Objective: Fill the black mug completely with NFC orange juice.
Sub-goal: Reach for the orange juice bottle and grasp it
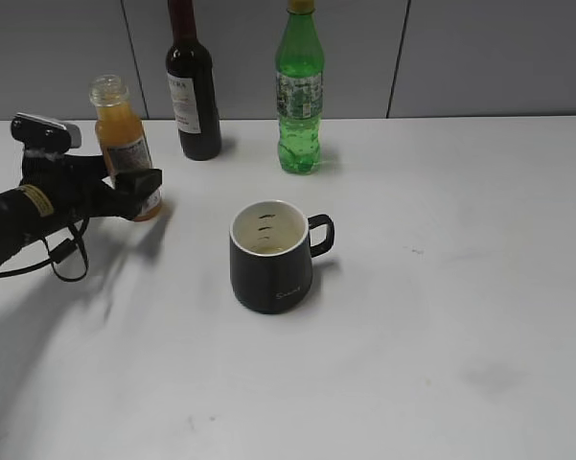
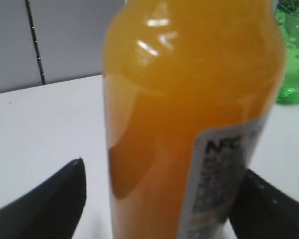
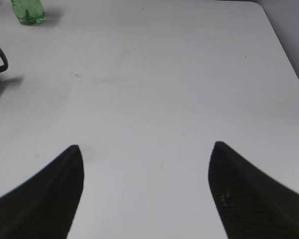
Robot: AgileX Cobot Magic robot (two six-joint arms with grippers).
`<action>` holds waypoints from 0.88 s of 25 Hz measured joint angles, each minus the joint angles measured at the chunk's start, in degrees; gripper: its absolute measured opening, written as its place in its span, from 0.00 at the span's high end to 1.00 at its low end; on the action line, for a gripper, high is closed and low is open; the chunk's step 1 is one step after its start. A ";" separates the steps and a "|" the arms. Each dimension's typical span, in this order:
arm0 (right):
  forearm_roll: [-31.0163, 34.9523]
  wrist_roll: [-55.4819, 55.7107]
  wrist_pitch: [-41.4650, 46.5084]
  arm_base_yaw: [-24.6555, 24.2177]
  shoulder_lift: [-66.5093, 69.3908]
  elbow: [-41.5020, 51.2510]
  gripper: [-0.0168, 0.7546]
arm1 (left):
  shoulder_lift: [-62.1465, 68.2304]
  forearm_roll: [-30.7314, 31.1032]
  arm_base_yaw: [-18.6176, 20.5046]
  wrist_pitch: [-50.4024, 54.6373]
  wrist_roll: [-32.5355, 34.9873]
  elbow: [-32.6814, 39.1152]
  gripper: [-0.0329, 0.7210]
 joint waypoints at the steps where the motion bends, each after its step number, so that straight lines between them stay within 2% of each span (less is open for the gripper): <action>1: 0.00 0.00 0.00 0.00 0.00 0.00 0.21 | 0.85 0.43 0.00 0.00 0.06 -1.15 0.07; 10: 0.00 0.00 0.00 0.00 0.00 0.00 0.21 | 5.58 3.40 -0.06 0.01 0.12 -8.11 0.12; 13: 0.00 0.00 0.00 0.00 0.00 0.00 0.21 | 5.97 3.40 -0.29 0.01 0.12 -8.64 0.22; 15: 0.00 0.00 0.00 0.00 0.00 0.00 0.21 | 6.03 3.64 -0.29 0.01 0.03 -8.76 0.33; 22: 0.00 0.00 0.00 0.00 0.00 0.00 0.21 | 6.03 4.05 -0.29 -0.05 -0.02 -8.82 0.33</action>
